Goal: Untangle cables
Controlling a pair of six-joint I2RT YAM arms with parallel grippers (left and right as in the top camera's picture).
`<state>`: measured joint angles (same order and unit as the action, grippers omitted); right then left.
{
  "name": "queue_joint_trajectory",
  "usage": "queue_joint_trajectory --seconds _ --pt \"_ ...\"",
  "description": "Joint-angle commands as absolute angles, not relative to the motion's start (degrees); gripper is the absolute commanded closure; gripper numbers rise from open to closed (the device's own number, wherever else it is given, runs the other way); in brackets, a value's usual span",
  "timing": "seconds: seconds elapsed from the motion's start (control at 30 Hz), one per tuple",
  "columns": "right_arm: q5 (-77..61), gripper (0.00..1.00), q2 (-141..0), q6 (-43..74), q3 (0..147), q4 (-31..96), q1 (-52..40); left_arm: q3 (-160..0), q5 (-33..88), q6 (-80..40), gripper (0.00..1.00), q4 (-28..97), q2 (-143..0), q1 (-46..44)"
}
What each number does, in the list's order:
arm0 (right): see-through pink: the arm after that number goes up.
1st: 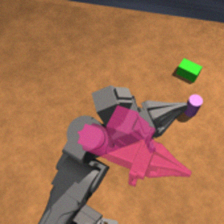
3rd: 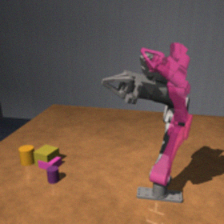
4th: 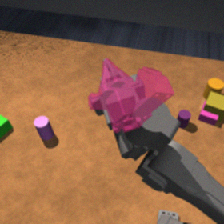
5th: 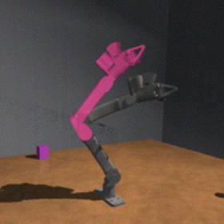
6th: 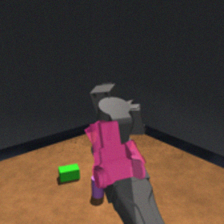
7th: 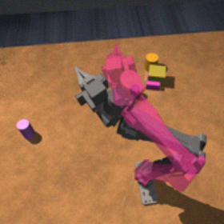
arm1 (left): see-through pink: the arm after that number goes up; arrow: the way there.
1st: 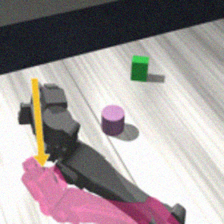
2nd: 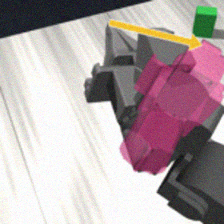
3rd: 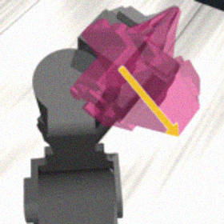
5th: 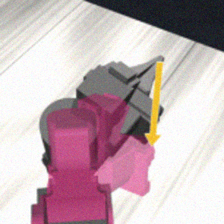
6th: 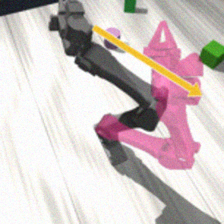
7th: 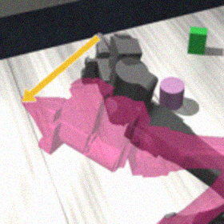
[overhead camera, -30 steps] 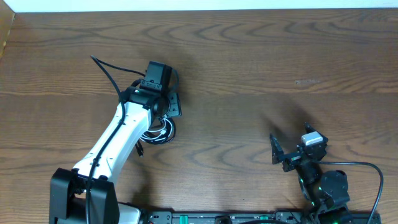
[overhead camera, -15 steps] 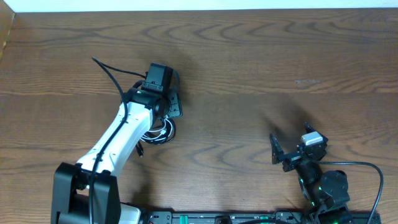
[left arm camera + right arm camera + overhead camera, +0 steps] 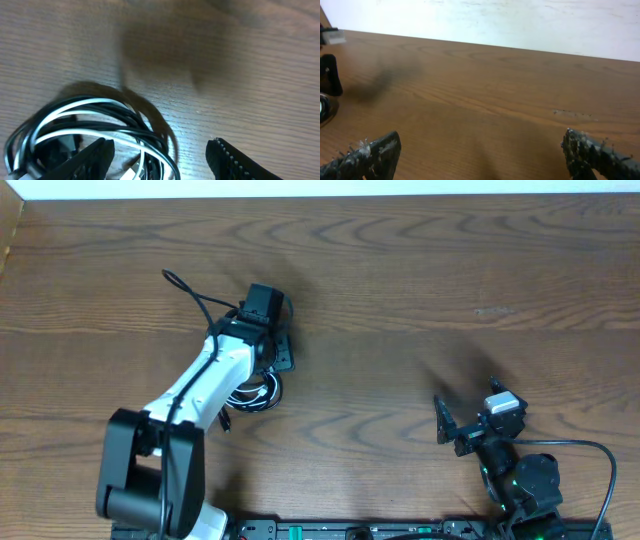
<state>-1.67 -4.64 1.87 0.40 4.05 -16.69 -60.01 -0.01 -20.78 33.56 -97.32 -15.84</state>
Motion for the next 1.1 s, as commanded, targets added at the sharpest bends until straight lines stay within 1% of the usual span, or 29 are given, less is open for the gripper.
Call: queue_joint_trajectory --seconds 0.0,0.23,0.27,0.33,0.37,0.43,0.5,0.6,0.73,0.8,0.87,1.07 --pt "-1.5 0.01 -4.6 1.0 0.3 4.3 -16.9 -59.3 -0.6 -20.9 0.36 33.1 -99.4 -15.7" --pt "-1.5 0.01 -4.6 1.0 0.3 4.3 -16.9 -59.3 -0.5 -21.8 0.37 32.3 -101.3 -15.7" --pt "-1.5 0.01 -4.6 1.0 0.3 4.3 -16.9 -59.3 -0.3 -21.8 0.41 32.2 -101.5 -15.7" --pt "-1.5 0.01 -4.6 1.0 0.3 4.3 -16.9 -59.3 0.8 -21.7 0.46 32.2 -101.8 -15.7" --pt "-1.5 0.01 -4.6 1.0 0.3 4.3 -16.9 -59.3 2.0 -21.7 0.55 32.2 -101.9 -15.7" --pt "-1.5 0.01 -4.6 1.0 0.3 4.3 -16.9 -59.3 2.6 -21.8 0.64 32.2 -101.9 -15.7" --pt "-1.5 0.01 -4.6 1.0 0.3 4.3 -16.9 -59.3 2.6 -21.7 0.66 32.0 -101.9 -15.8" --pt "-1.5 0.01 -4.6 1.0 0.3 4.3 -16.9 -59.3 2.6 -21.7 0.66 31.7 -101.9 -15.8" --pt "-1.5 0.01 -4.6 1.0 0.3 4.3 -16.9 -59.3 2.6 -21.7 0.58 30.4 -101.9 -15.7" --pt "-1.5 0.01 -4.6 1.0 0.3 4.3 -16.9 -59.4 2.6 -21.7 0.56 29.8 -101.9 -15.7" --pt "-1.5 0.01 -4.6 1.0 0.3 4.3 -16.9 -59.5 2.6 -21.7 0.51 29.6 -101.8 -15.7" --pt "-1.5 0.01 -4.6 1.0 0.3 4.3 -16.9 -60.6 2.6 -21.7 0.45 29.6 -99.4 -14.7"
